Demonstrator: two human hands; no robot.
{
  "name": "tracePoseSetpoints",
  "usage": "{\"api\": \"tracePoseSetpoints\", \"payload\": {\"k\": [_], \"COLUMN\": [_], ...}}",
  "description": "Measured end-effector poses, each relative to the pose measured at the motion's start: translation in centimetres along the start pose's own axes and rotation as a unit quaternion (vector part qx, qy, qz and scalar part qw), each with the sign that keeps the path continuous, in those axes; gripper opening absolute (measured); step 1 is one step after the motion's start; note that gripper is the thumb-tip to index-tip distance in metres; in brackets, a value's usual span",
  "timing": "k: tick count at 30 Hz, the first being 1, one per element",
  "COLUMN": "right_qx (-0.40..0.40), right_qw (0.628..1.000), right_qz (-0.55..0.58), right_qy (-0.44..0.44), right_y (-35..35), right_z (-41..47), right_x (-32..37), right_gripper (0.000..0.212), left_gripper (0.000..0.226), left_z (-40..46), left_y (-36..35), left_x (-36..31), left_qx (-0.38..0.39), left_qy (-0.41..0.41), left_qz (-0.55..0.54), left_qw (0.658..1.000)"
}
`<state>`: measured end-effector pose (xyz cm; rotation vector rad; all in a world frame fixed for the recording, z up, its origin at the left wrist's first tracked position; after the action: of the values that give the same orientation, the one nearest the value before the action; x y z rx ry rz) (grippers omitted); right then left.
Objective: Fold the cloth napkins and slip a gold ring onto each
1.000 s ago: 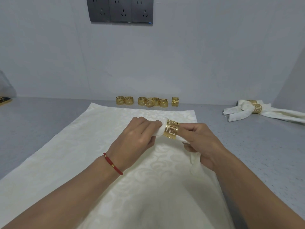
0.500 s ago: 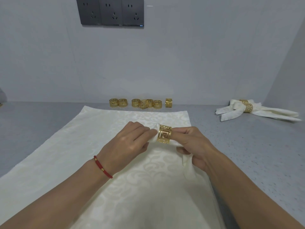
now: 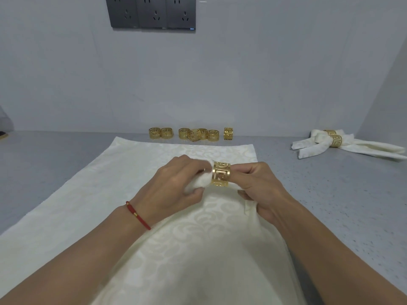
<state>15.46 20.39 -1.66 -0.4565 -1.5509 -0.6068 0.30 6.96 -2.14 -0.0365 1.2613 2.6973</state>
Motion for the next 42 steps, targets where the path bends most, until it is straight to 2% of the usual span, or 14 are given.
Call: {"api": "tracePoseSetpoints", "payload": {"k": [3,6,9,15,19,20,22,24,25,26,29,31,34,42], "right_qx": [0.013,0.05,0.063,0.048,-0.056,-0.063,-0.033,-0.006,-0.011,-0.017,0.007,0.005,-0.015,0.017], "right_qw": [0.999,0.996,0.995,0.995,0.994,0.994,0.982,0.905,0.867,0.856,0.893,0.914,0.925,0.925], "right_qz": [-0.019,-0.042,-0.028,0.018,0.061,0.032,-0.157,-0.415,-0.49,-0.509,-0.425,-0.363,-0.332,-0.329], "right_qy": [0.024,0.056,0.066,0.084,0.076,0.08,0.096,0.097,0.092,0.091,0.147,0.18,0.186,0.188], "right_y": [0.0,-0.6,-0.8,-1.2,0.6,1.0,1.3,1.5,1.7,1.9,1.7,0.9,0.6,-0.1], "right_z": [0.1,-0.2,-0.3,-1.0,-0.7,-0.7,-0.7,-0.8,-0.8,-0.8,-0.9,-0.6,-0.2,-0.6], "right_x": [-0.1,0.0,0.1,0.9,1.1,1.0,0.8,0.8,1.0,1.2,1.1,0.5,0.4,2.5], "right_gripper": [0.015,0.016,0.017,0.011,0.01,0.009,0.016,0.03,0.037,0.042,0.029,0.022,0.026,0.027], "left_gripper": [0.07,0.046,0.035,0.028,0.027,0.026,0.026,0.028,0.029,0.03,0.036,0.044,0.047,0.027], "left_z": [0.6,1.3,1.3,1.1,0.4,0.2,-0.2,-0.2,-0.2,-0.1,0.0,0.2,0.5,1.4], "left_y": [0.0,-0.2,-0.2,0.2,0.9,1.0,1.2,1.1,1.1,1.1,1.1,1.1,1.3,4.9], "left_x": [-0.1,-0.2,0.2,0.8,1.9,2.2,2.3,2.0,1.9,1.8,1.3,0.8,0.6,-0.8], "left_qx": [0.058,0.103,0.148,0.109,0.073,0.074,0.075,0.077,0.077,0.076,0.069,0.071,0.052,0.105], "left_qy": [0.088,0.113,0.158,0.232,0.291,0.292,0.288,0.288,0.289,0.29,0.288,0.286,0.304,0.333], "left_qz": [-0.114,-0.176,-0.259,-0.405,-0.456,-0.458,-0.463,-0.445,-0.436,-0.434,-0.452,-0.417,-0.378,-0.505], "left_qw": [0.988,0.972,0.941,0.878,0.838,0.837,0.835,0.844,0.849,0.849,0.841,0.86,0.873,0.789]}}
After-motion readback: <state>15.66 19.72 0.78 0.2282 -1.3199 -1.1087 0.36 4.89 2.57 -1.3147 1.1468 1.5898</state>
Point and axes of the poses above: each hand's wrist, its own z-axis towards the middle knuckle, its own y-axis out of the back of the hand, x = y × z, the point moved 2 cm from there along z, towards the middle knuckle, and after that the axes turned 6 degrees about x, right-handed, at the moved point
